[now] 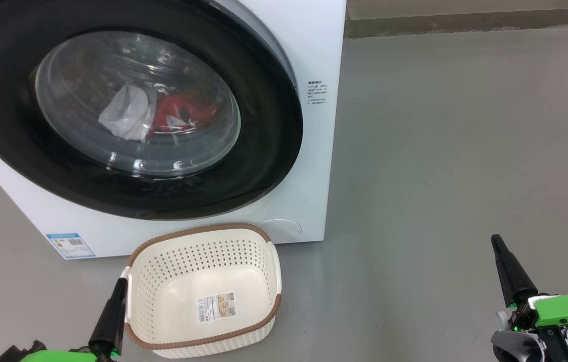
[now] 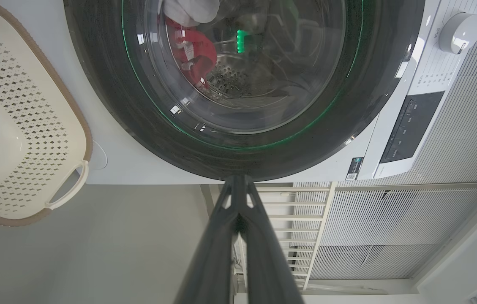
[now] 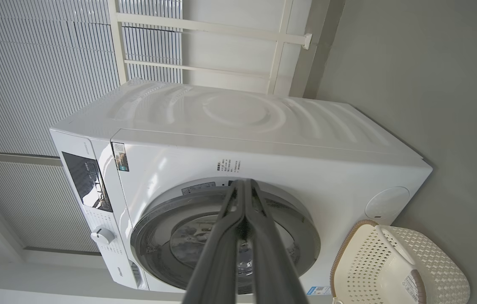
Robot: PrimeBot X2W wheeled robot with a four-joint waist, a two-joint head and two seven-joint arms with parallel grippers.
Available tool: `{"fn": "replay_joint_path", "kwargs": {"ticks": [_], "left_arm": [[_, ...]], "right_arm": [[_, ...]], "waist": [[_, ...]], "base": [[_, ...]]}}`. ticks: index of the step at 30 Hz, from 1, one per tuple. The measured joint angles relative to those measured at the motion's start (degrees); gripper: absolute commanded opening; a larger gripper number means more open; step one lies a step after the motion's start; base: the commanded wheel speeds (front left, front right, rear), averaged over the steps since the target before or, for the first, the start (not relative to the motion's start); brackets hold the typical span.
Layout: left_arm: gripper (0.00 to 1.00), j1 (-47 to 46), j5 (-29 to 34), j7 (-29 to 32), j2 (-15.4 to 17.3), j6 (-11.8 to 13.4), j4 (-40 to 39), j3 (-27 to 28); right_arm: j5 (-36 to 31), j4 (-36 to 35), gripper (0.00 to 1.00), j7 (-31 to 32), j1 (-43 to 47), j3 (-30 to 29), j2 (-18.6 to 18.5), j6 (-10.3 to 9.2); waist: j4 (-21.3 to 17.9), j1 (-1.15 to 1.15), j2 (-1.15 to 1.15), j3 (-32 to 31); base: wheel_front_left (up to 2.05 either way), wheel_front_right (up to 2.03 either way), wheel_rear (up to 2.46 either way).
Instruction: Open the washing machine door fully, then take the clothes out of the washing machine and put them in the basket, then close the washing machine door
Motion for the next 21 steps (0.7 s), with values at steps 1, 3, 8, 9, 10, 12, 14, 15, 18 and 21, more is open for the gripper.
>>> {"fn": "replay_joint_path", "kwargs": {"ticks": [1, 3, 8, 9, 10, 12, 14, 15, 18, 21], "left_arm": [[0.0, 0.0, 0.0, 0.0, 0.0, 0.0, 0.0, 0.0], [0.0, 0.0, 0.0, 0.0, 0.0, 0.0, 0.0, 0.0], [0.0, 0.0, 0.0, 0.0, 0.0, 0.0, 0.0, 0.0], [0.0, 0.0, 0.0, 0.0, 0.0, 0.0, 0.0, 0.0], [0.0, 0.0, 0.0, 0.0, 0.0, 0.0, 0.0, 0.0], [0.0, 0.0, 0.0, 0.0, 0.0, 0.0, 0.0, 0.0], [0.0, 0.0, 0.0, 0.0, 0.0, 0.0, 0.0, 0.0], [0.0, 0.0, 0.0, 0.0, 0.0, 0.0, 0.0, 0.0], [0.0, 0.0, 0.0, 0.0, 0.0, 0.0, 0.0, 0.0], [0.0, 0.0, 0.01, 0.0, 0.0, 0.0, 0.0, 0.0]], "right_arm": [[0.0, 0.0, 0.0, 0.0, 0.0, 0.0, 0.0, 0.0], [0.0, 0.0, 0.0, 0.0, 0.0, 0.0, 0.0, -0.01], [0.0, 0.0, 0.0, 0.0, 0.0, 0.0, 0.0, 0.0], [0.0, 0.0, 0.0, 0.0, 0.0, 0.0, 0.0, 0.0], [0.0, 0.0, 0.0, 0.0, 0.0, 0.0, 0.0, 0.0], [0.0, 0.0, 0.0, 0.0, 0.0, 0.0, 0.0, 0.0], [0.0, 0.0, 0.0, 0.0, 0.0, 0.0, 0.0, 0.0], [0.0, 0.0, 0.0, 0.0, 0.0, 0.0, 0.0, 0.0], [0.0, 0.0, 0.0, 0.0, 0.0, 0.0, 0.0, 0.0], [0.0, 0.0, 0.0, 0.0, 0.0, 0.0, 0.0, 0.0]], "waist": [[0.0, 0.0, 0.0, 0.0], [0.0, 0.0, 0.0, 0.0], [0.0, 0.0, 0.0, 0.0], [0.0, 0.0, 0.0, 0.0], [0.0, 0.0, 0.0, 0.0], [0.0, 0.0, 0.0, 0.0], [0.0, 0.0, 0.0, 0.0], [0.0, 0.0, 0.0, 0.0], [0.0, 0.0, 0.0, 0.0], [0.0, 0.0, 0.0, 0.0]], "base": [[0.0, 0.0, 0.0], [0.0, 0.0, 0.0], [0.0, 0.0, 0.0], [0.0, 0.0, 0.0], [0.0, 0.0, 0.0], [0.0, 0.0, 0.0], [0.0, 0.0, 0.0], [0.0, 0.0, 0.0], [0.0, 0.0, 0.0], [0.0, 0.0, 0.0]]}}
